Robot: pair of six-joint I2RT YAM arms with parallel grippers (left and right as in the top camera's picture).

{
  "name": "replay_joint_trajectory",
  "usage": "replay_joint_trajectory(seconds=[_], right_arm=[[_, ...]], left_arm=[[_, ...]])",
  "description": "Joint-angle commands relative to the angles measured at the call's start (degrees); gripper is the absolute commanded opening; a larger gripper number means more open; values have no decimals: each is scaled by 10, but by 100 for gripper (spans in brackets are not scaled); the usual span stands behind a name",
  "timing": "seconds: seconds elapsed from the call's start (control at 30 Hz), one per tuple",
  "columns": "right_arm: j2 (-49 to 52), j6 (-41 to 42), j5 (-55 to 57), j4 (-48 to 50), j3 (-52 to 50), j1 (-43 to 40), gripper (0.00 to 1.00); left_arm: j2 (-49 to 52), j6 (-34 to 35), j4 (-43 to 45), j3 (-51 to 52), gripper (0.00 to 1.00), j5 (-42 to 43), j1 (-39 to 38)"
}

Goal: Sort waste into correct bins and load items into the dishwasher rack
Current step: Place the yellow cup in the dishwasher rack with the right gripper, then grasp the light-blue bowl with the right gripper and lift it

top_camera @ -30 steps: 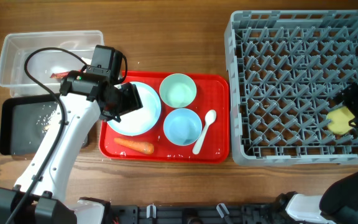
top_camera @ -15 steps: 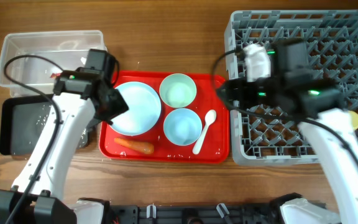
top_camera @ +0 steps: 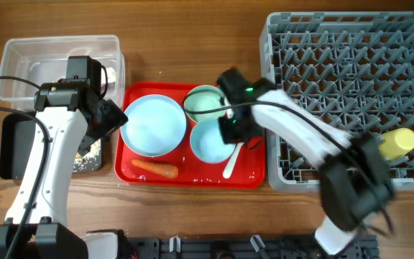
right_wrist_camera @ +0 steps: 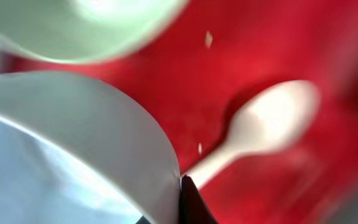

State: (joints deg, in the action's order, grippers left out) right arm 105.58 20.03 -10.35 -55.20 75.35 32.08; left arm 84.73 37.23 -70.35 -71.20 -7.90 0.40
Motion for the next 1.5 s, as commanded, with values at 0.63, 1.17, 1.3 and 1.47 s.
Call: replay_joint_trajectory(seconds=[0.63, 1.17, 1.3, 1.47], right_arm=[[-114, -286, 744, 504, 8, -419, 4], [142, -517, 790, 797, 7, -497, 4], [142, -500, 795, 793, 7, -458, 4], [142, -498, 795, 770, 7, -413, 26]], left_arm=[[-7, 6, 26, -1, 91, -9, 3], [-7, 8, 66, -1, 95, -1, 3], [-7, 8, 70, -1, 95, 10, 3], [-7, 8, 71, -1, 96, 10, 3]])
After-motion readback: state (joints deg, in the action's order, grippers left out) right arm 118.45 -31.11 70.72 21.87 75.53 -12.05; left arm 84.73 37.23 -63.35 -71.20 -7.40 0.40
